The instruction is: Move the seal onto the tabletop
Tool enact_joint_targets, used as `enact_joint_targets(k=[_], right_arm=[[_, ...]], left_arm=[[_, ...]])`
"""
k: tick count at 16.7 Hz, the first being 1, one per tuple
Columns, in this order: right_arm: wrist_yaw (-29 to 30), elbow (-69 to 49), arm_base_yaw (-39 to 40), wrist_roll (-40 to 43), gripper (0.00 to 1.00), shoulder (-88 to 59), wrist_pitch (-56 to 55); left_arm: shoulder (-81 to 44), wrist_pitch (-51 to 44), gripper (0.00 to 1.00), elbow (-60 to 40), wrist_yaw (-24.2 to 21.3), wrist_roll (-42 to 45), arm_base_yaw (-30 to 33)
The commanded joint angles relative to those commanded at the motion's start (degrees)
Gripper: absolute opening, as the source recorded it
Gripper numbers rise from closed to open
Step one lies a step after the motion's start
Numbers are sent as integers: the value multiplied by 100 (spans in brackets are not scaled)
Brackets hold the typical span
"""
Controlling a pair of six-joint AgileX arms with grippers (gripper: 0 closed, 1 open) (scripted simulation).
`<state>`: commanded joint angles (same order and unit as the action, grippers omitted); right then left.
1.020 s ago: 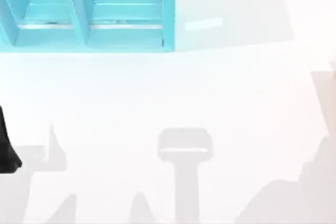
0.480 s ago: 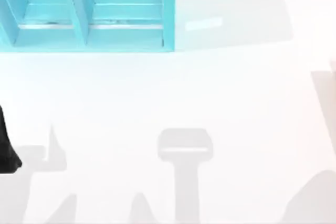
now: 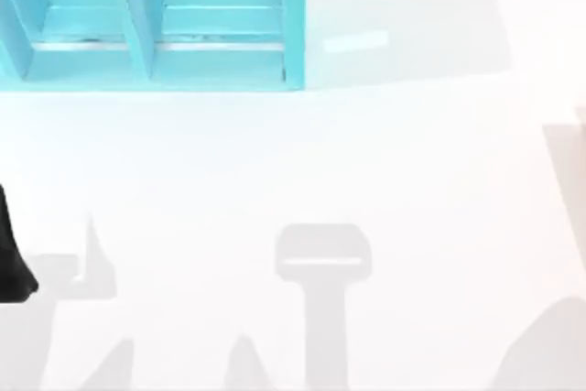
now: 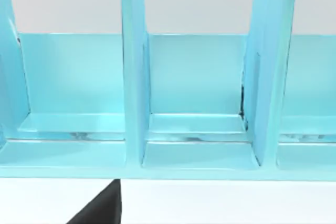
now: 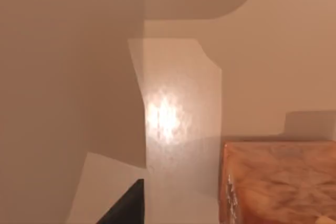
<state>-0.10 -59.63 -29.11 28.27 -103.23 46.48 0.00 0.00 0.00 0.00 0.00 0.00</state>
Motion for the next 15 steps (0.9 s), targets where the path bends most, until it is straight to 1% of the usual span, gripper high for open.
enact_joint_targets(k=[9, 10, 15], right_arm=[[0, 0, 0, 0, 2, 0, 0], [0, 0, 0, 0, 0, 0, 0], [0, 0, 0, 0, 0, 0, 0]], left_arm=[[0, 0, 100, 0, 0, 0, 0], [0, 0, 100, 0, 0, 0, 0], [0, 0, 100, 0, 0, 0, 0]])
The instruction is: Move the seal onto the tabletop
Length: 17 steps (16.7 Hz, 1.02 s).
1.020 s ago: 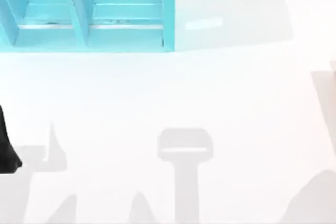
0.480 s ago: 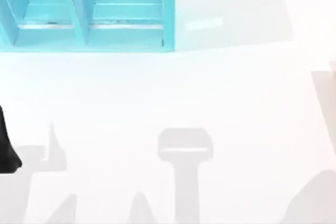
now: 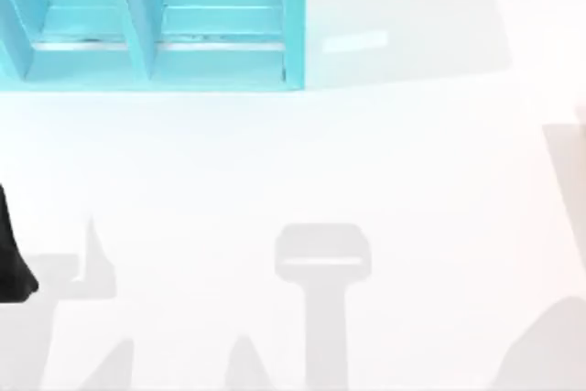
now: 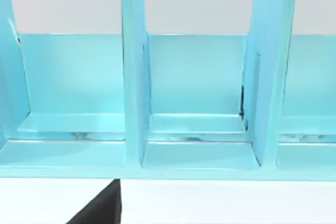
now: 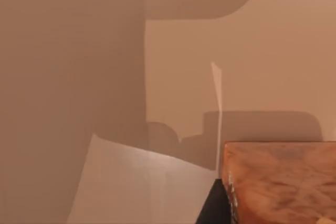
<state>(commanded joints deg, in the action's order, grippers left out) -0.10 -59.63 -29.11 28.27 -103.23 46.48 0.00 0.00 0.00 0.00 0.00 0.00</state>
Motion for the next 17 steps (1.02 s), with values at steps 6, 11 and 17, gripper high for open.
enact_joint_targets(k=[6, 11, 17], right_arm=[[41, -155, 69, -129, 0, 123, 211], [134, -1156, 852, -1006, 0, 1150, 1736], [73, -1976, 2293, -2384, 0, 1719, 3259]], left_arm=[[0, 0, 100, 0, 0, 0, 0], [0, 0, 100, 0, 0, 0, 0], [0, 0, 100, 0, 0, 0, 0]])
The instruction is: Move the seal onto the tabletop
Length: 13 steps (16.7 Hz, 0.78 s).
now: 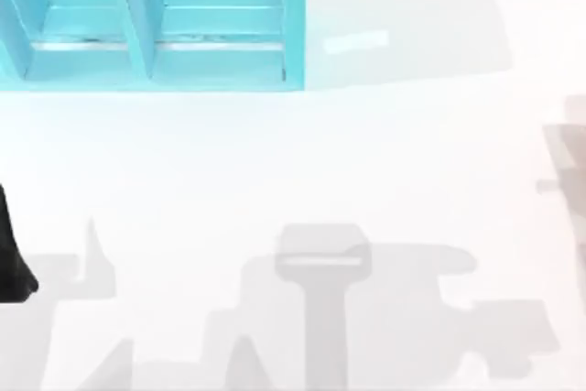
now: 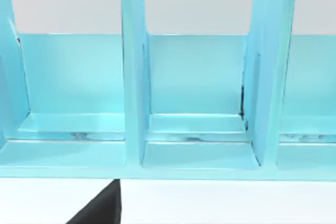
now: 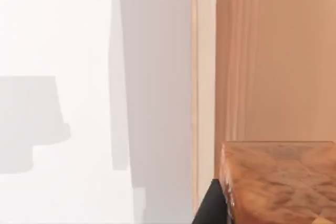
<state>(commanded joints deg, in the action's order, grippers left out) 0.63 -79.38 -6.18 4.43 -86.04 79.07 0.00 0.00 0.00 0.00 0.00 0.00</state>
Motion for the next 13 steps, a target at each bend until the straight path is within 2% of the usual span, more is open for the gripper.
enact_joint_targets(k=[5, 13], right_arm=[[-66, 82, 594, -494, 0, -180, 130], [-30, -55, 688, -706, 0, -393, 141]], left_arm=[[0, 0, 100, 0, 0, 0, 0], [0, 0, 100, 0, 0, 0, 0]])
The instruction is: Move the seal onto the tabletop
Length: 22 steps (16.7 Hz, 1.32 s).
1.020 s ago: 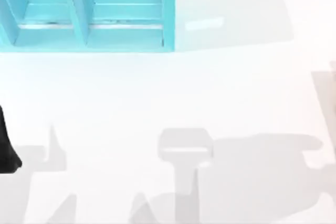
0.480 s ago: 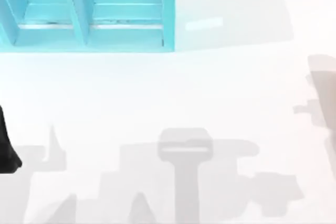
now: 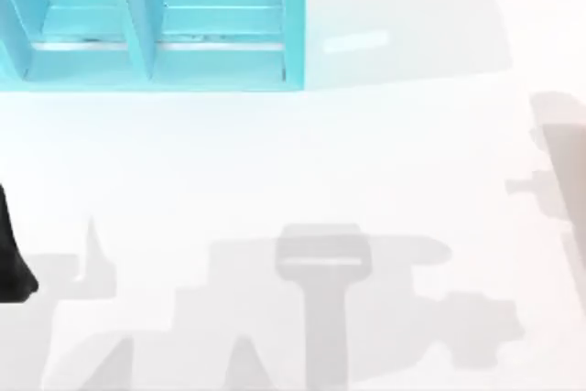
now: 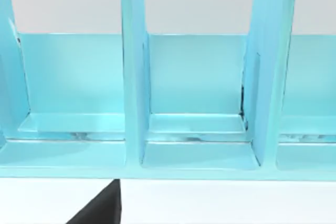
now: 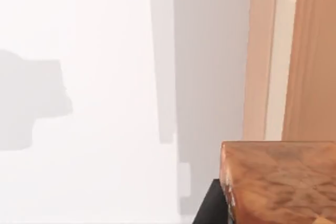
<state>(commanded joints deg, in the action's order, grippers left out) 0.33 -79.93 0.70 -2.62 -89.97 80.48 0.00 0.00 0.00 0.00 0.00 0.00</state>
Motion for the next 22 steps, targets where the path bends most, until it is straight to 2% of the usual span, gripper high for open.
enact_joint_targets(k=[3, 8, 12, 15, 22], right_arm=[[52, -588, 520, -684, 0, -717, -246], [-9, -1959, 2077, -2180, 0, -2440, -866], [2, -2570, 3128, -3126, 0, -3600, -1097], [0, -2701, 3373, -3339, 0, -3863, -1217], [-10, -2493, 3355, -3349, 0, -3922, -1453]], left_arm=[[0, 0, 100, 0, 0, 0, 0], [0, 0, 100, 0, 0, 0, 0], [0, 0, 100, 0, 0, 0, 0], [0, 0, 100, 0, 0, 0, 0], [0, 0, 100, 0, 0, 0, 0]])
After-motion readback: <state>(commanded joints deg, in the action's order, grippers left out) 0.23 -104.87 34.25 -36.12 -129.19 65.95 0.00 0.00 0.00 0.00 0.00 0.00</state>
